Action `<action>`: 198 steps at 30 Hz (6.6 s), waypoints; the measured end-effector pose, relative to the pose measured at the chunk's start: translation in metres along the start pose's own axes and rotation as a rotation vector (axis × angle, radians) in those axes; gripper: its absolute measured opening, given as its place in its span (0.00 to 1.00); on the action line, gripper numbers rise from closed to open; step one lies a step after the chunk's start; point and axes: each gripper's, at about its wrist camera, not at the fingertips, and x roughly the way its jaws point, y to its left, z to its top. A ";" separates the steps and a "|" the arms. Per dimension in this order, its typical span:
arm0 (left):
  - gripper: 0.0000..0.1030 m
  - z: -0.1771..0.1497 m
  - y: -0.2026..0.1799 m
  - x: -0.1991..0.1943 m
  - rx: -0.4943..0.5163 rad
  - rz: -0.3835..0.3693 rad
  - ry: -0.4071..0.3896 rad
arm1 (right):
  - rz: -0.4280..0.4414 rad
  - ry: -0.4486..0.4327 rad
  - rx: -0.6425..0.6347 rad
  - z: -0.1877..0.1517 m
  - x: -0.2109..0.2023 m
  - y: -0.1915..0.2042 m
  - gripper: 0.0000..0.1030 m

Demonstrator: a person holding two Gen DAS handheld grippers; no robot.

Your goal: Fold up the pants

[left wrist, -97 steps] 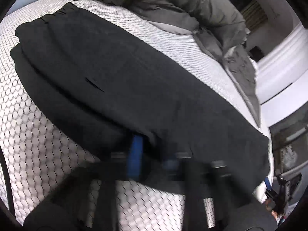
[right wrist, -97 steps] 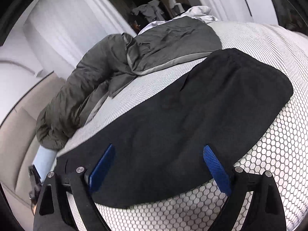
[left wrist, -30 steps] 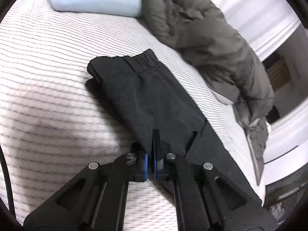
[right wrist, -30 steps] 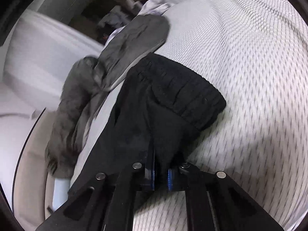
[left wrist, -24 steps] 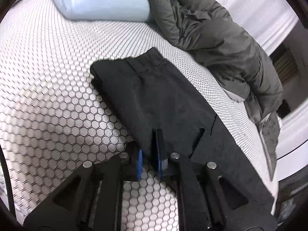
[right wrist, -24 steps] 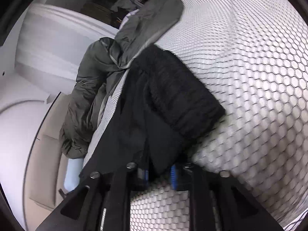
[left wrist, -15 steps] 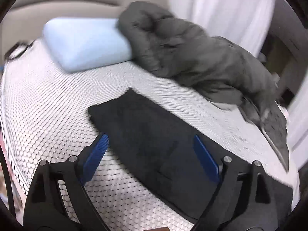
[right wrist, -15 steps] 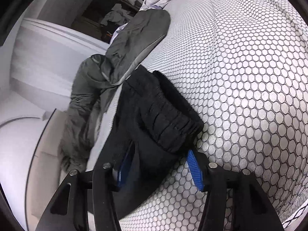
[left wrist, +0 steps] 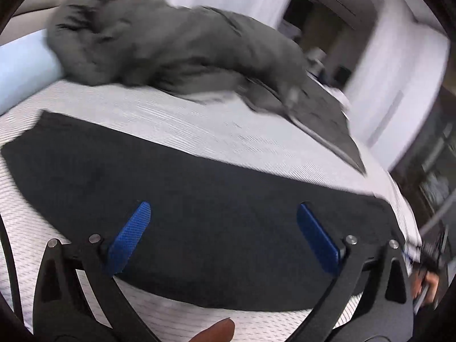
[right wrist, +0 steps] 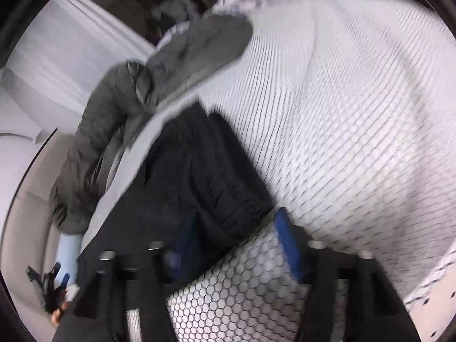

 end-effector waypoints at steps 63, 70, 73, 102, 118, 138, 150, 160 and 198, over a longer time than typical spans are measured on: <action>0.99 -0.110 -0.135 0.096 0.489 -0.104 0.317 | -0.375 -0.094 -0.651 -0.030 0.062 0.055 0.83; 0.99 -0.082 -0.144 0.104 0.451 -0.101 0.262 | -0.109 -0.101 -0.698 -0.049 0.034 0.124 0.87; 0.99 -0.082 -0.143 0.132 0.448 -0.071 0.339 | 0.001 0.082 -0.778 -0.070 0.085 0.164 0.87; 0.99 -0.032 -0.115 0.196 0.380 0.068 0.416 | -0.292 0.177 -0.920 -0.072 0.192 0.219 0.88; 0.99 0.003 -0.138 0.181 0.324 0.061 0.272 | -0.463 -0.082 -0.779 -0.036 0.137 0.212 0.90; 0.99 -0.008 -0.145 0.168 0.325 -0.015 0.264 | -0.463 -0.040 -0.540 0.014 0.134 0.143 0.89; 0.99 -0.148 -0.240 0.108 0.658 -0.109 0.352 | -0.218 0.173 -0.924 -0.137 0.132 0.199 0.90; 0.99 -0.127 -0.213 0.069 0.548 -0.186 0.298 | -0.279 0.007 -0.748 -0.092 0.070 0.115 0.91; 0.99 -0.078 -0.125 0.115 0.407 0.029 0.327 | -0.353 0.026 -0.737 -0.051 0.125 0.131 0.35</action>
